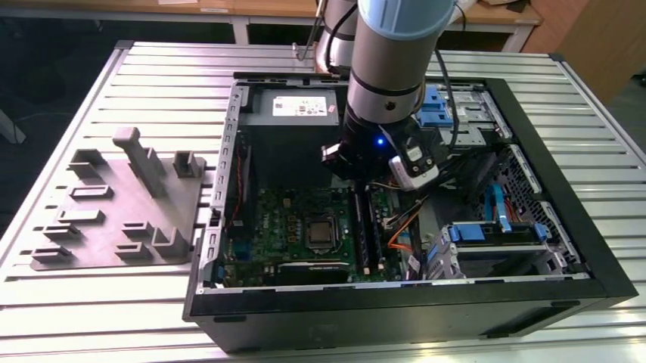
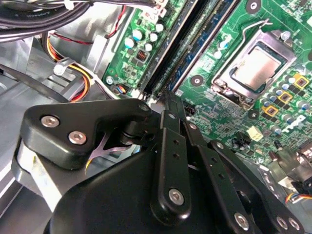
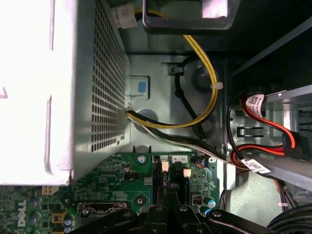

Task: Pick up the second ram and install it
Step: 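Press down the second ram until it locks into place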

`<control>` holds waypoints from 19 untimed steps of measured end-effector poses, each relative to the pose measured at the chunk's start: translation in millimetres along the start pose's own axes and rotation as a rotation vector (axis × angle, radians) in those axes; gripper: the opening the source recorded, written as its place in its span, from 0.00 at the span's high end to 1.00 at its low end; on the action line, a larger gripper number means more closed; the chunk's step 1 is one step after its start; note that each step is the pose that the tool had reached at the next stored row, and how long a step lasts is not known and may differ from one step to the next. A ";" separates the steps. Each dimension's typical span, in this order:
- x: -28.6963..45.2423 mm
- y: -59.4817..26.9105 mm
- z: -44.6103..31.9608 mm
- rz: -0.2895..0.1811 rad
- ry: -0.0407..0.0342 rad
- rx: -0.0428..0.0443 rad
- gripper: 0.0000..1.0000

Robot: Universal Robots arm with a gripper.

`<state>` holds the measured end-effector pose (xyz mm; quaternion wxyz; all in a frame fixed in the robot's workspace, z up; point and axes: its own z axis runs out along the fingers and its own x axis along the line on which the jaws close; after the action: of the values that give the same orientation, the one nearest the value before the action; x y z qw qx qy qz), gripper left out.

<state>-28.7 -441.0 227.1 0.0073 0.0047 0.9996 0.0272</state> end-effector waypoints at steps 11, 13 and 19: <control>0.9 -0.3 4.2 0.000 0.0001 0.0006 0.90; 0.9 -0.2 4.3 0.000 0.0001 0.0004 0.90; 1.5 -0.4 6.2 0.000 0.0002 0.0006 0.90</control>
<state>-30.1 -441.1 220.8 0.0072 0.0047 0.9996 0.0269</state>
